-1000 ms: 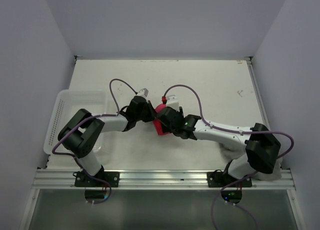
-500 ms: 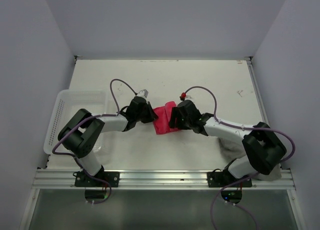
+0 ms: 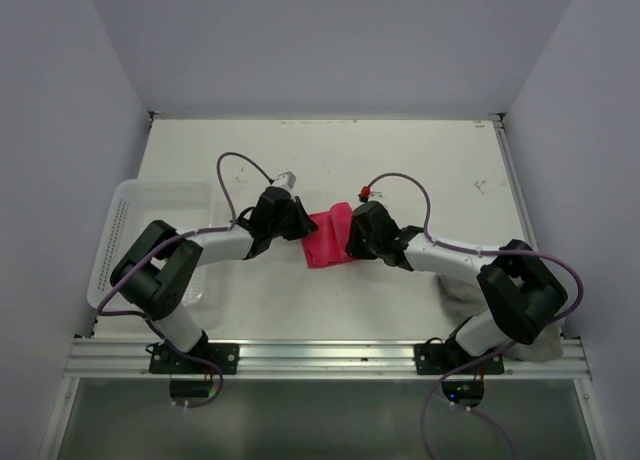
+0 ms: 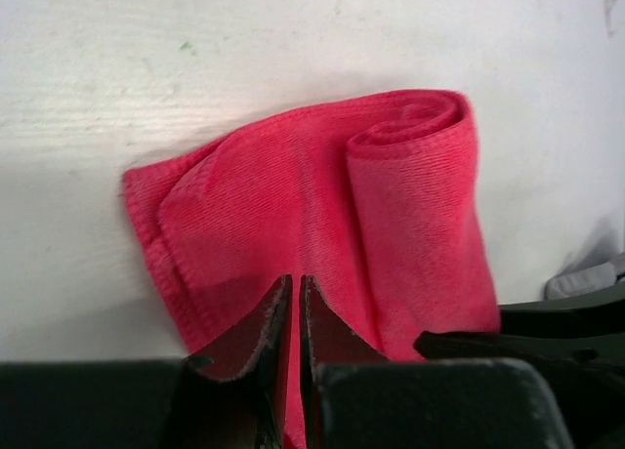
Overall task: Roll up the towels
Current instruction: Roll the towel
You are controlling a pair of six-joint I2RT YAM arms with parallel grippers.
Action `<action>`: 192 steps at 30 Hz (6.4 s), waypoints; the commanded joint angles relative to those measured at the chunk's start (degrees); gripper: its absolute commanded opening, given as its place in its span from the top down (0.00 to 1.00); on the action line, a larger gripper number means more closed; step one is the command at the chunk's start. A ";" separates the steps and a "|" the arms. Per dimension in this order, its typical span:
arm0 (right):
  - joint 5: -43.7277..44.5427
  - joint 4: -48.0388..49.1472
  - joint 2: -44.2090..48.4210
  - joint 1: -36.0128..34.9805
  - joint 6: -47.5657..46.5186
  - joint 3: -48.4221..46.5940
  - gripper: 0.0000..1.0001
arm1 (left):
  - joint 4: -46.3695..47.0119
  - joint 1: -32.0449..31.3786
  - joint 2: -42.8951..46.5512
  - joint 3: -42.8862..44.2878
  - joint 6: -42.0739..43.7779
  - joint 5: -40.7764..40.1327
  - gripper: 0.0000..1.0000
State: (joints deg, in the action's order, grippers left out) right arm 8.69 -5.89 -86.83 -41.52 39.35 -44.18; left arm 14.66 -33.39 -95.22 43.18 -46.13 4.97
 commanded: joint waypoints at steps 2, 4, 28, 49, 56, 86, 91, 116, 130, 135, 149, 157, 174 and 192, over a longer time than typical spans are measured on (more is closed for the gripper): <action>5.81 -6.58 1.31 -0.41 -3.66 -3.62 0.77 | 6.69 0.43 0.49 4.98 -2.64 4.34 0.86; 7.91 -9.04 1.22 -1.19 -4.37 -5.03 0.79 | 9.77 0.17 -0.75 6.91 -3.87 6.35 0.82; 8.89 -16.26 4.20 -2.52 -4.29 -9.25 0.48 | 12.59 -5.38 -15.26 9.03 -7.40 4.52 0.83; -7.63 -2.55 -0.01 6.62 3.18 -0.73 0.30 | 10.92 -4.32 -13.32 6.66 -5.46 3.38 0.84; -10.36 1.76 -1.06 7.68 3.71 2.43 0.46 | 10.48 -3.88 -12.71 5.87 -5.29 2.94 0.85; 41.75 -34.87 -20.92 -21.14 -4.99 -30.51 0.77 | 9.86 2.45 -1.46 1.74 -4.49 6.98 0.84; 44.49 -38.05 -24.88 -23.17 -3.85 -34.47 0.77 | 12.32 2.45 -0.85 0.07 -5.63 8.21 0.84; 37.02 -33.06 -23.39 -22.29 -0.77 -32.81 0.75 | 23.31 2.27 1.89 -6.97 -12.84 14.54 0.84; 33.85 -25.85 -17.77 -19.75 0.81 -25.17 0.72 | 24.73 3.33 -7.70 -8.03 -12.58 12.52 0.87; 31.05 -24.26 -16.01 -18.87 0.55 -24.46 0.55 | 19.90 3.41 -8.49 -5.74 -10.13 10.33 0.88; 1.56 -6.34 1.13 -5.60 1.68 -10.40 0.32 | 14.70 5.00 -9.72 -5.82 -5.38 7.33 0.89; -12.99 3.94 -3.43 2.58 5.55 -6.53 0.31 | 13.47 5.35 -9.11 -5.82 -4.23 6.63 0.89; -17.22 11.26 -7.93 3.90 7.94 -3.80 0.65 | 12.77 5.70 -7.53 -7.32 -3.09 5.40 0.90; 19.33 -17.04 -12.66 -14.09 -9.21 -23.83 0.73 | 0.11 5.79 10.14 -4.42 2.54 -1.54 0.78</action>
State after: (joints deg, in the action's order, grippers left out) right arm 16.36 -17.12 -97.38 -52.14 32.99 -64.07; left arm 17.23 -28.05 -87.79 37.78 -45.76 5.82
